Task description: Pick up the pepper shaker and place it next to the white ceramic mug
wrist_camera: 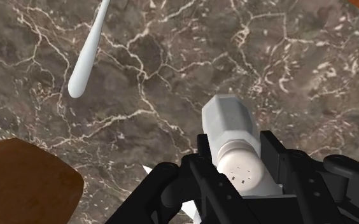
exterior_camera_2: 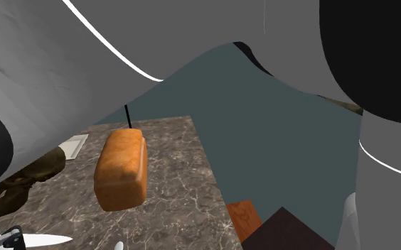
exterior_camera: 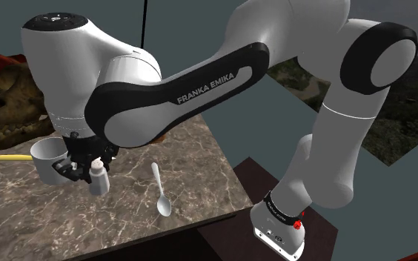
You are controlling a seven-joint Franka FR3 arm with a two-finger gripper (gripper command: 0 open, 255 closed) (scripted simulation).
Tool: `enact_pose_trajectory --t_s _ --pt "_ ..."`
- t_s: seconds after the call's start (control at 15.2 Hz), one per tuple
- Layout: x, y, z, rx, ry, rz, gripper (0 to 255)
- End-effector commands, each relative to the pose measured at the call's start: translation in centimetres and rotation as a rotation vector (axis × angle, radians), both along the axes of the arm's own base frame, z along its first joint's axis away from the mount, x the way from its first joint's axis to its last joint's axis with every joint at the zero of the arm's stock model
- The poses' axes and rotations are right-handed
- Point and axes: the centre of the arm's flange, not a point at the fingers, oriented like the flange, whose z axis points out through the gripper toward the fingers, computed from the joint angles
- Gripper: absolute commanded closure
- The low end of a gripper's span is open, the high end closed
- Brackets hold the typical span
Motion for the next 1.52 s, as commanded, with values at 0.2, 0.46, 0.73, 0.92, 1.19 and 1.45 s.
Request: enact_pose_trajectory --t_s 0.2,0.46,0.73,0.92,1.19,1.45 --pt "0.0 0.0 -0.5 0.001 -0.001 0.000 255" --pt "0.0 0.0 -0.5 0.001 -0.001 0.000 255" --pt "0.0 0.0 -0.5 0.001 -0.001 0.000 0" --pt "-0.1 0.2 0.8 0.001 -0.001 0.000 0" --pt "-0.2 0.5 4.5 0.001 -0.001 0.000 0" --pt "-0.2 0.5 4.5 0.001 -0.001 0.000 0"
